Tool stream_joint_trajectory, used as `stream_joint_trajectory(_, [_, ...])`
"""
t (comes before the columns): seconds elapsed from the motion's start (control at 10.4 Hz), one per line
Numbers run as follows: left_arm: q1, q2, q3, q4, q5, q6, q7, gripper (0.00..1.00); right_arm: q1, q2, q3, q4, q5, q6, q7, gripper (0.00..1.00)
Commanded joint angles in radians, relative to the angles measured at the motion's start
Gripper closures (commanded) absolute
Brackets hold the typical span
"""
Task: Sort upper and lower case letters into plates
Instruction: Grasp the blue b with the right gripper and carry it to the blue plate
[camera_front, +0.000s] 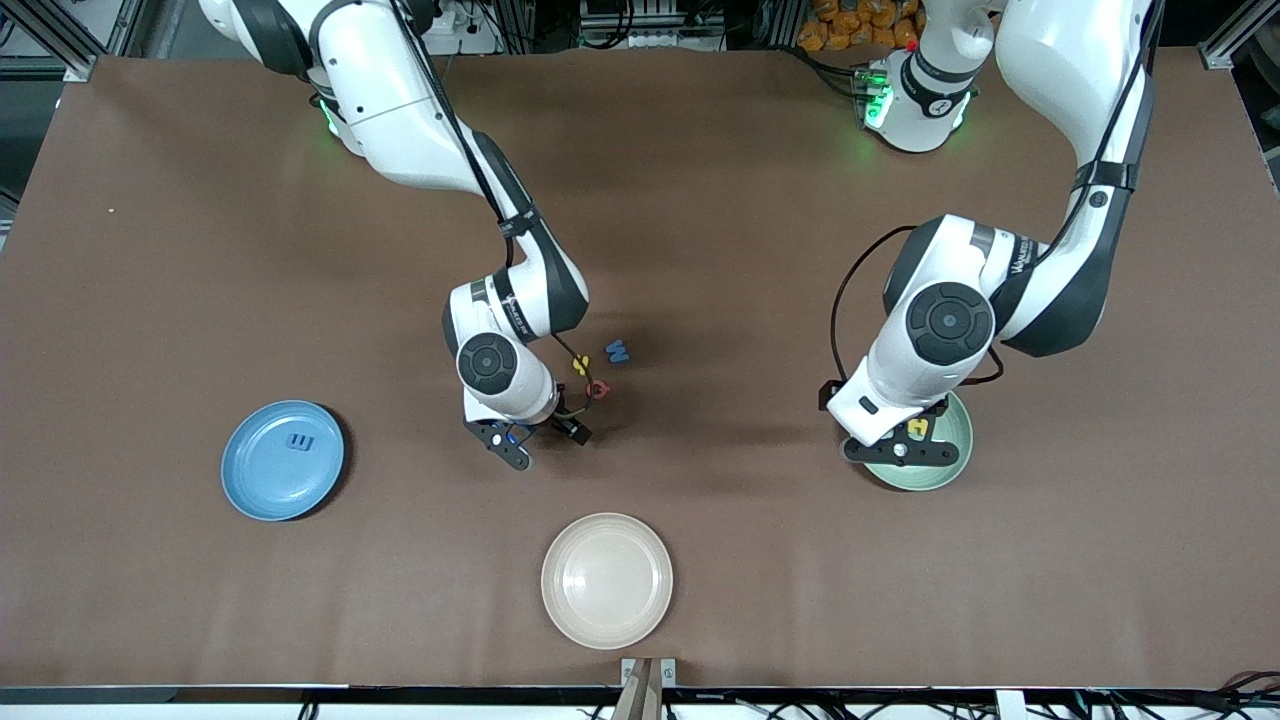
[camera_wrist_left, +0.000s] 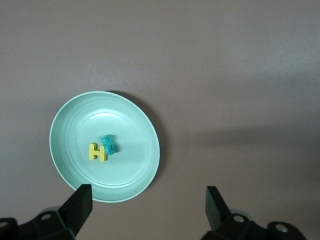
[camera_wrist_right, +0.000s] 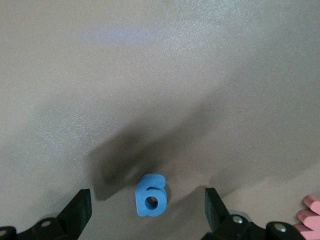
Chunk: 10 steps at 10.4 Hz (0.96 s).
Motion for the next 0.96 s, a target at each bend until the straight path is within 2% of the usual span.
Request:
stream_joint_trajectory(0.0, [0.002,0.013,-0.002,0.023,0.015,0.009,0.014,0.0,0.001,0.008,-0.004,0.016,0.017,-0.012,0.02,0.72])
stream_joint_trajectory(0.1, [0.002,0.015,-0.002,0.023,0.015,0.009,0.014,0.0,0.003,0.007,-0.004,0.011,0.017,-0.012,0.02,0.9])
stream_joint_trajectory(0.19, [0.002,0.015,-0.002,0.023,0.015,0.009,0.014,0.0,0.004,0.007,-0.004,0.01,0.017,-0.01,0.019,1.0])
stream_joint_trajectory(0.67, [-0.02,0.022,-0.004,0.023,0.01,0.028,-0.002,0.0,-0.003,-0.016,-0.01,0.005,0.014,-0.029,-0.051,1.0])
stream_joint_trajectory(0.86, [-0.067,0.036,-0.013,0.023,0.01,0.058,-0.009,0.0,-0.052,-0.053,-0.051,0.018,0.016,-0.156,-0.168,1.0])
